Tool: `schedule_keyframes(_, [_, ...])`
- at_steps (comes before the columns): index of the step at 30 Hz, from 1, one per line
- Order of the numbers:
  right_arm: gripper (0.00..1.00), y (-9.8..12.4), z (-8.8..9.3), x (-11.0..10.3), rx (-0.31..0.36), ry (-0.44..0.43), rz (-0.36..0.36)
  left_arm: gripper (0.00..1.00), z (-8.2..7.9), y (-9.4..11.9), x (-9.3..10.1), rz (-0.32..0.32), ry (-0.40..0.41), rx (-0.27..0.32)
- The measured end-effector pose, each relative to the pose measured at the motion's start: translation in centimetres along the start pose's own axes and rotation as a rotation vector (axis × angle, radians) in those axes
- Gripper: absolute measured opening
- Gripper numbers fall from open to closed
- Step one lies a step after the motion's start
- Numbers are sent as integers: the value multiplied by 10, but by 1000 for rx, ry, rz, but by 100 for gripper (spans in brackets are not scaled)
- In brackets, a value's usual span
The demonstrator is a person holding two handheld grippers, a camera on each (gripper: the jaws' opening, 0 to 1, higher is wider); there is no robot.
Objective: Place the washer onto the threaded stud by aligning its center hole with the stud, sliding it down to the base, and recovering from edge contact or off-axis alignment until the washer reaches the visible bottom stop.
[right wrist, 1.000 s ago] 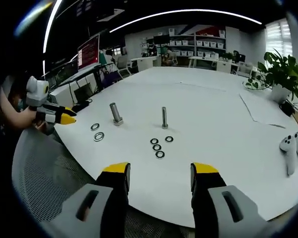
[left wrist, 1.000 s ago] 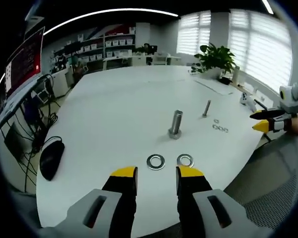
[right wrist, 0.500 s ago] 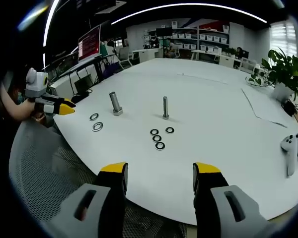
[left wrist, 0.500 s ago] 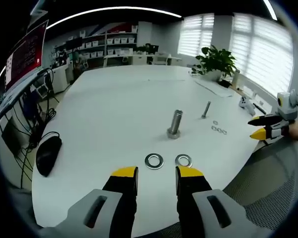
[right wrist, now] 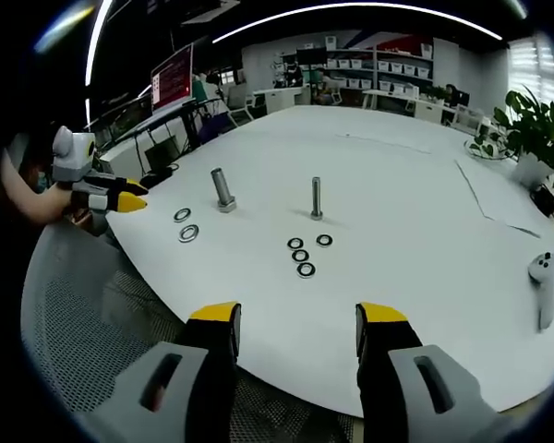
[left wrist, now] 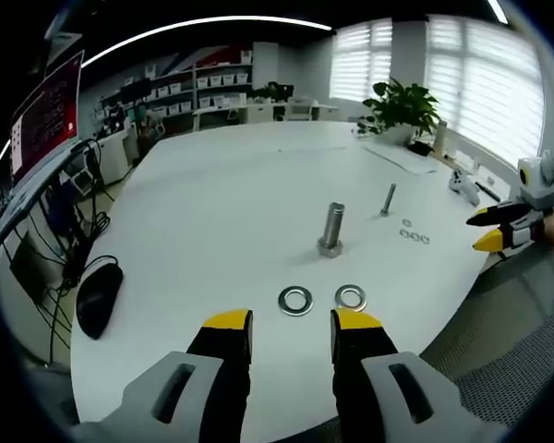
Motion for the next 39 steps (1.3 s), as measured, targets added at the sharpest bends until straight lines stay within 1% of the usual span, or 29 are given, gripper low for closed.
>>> schedule_keyframes(4, [52, 0, -1, -1, 7, 2, -5, 32, 1, 0, -2, -9, 24, -12])
schedule_keyframes(6, [52, 0, -2, -2, 23, 8, -17, 32, 2, 0, -4, -17, 22, -20])
schedule_keyframes(12, [50, 0, -2, -7, 21, 24, -38, 30, 2, 1, -5, -33, 9, -17])
schedule_keyframes(19, [49, -2, 3, -11, -6, 29, -63, 29, 6, 2, -9, -54, 4, -21])
schedule_keyframes(33, [48, -1, 8, -14, -22, 45, -76, 28, 15, 2, -5, -63, -13, -71])
schedule_keyframes(39, [48, -2, 10, -15, -33, 51, -84, 28, 16, 2, -6, -63, -3, -69])
Point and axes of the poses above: the point that each gripper's makers call its tool centre point, and the gripper's own axes: y roughly backward along the fingers, x roughly to its right, z roughly out of its underside, the point moved 6 cm from there along y, roughly backward along the fingers, and after that the axes turned 11 degrees about y, right-handed, at the moved point
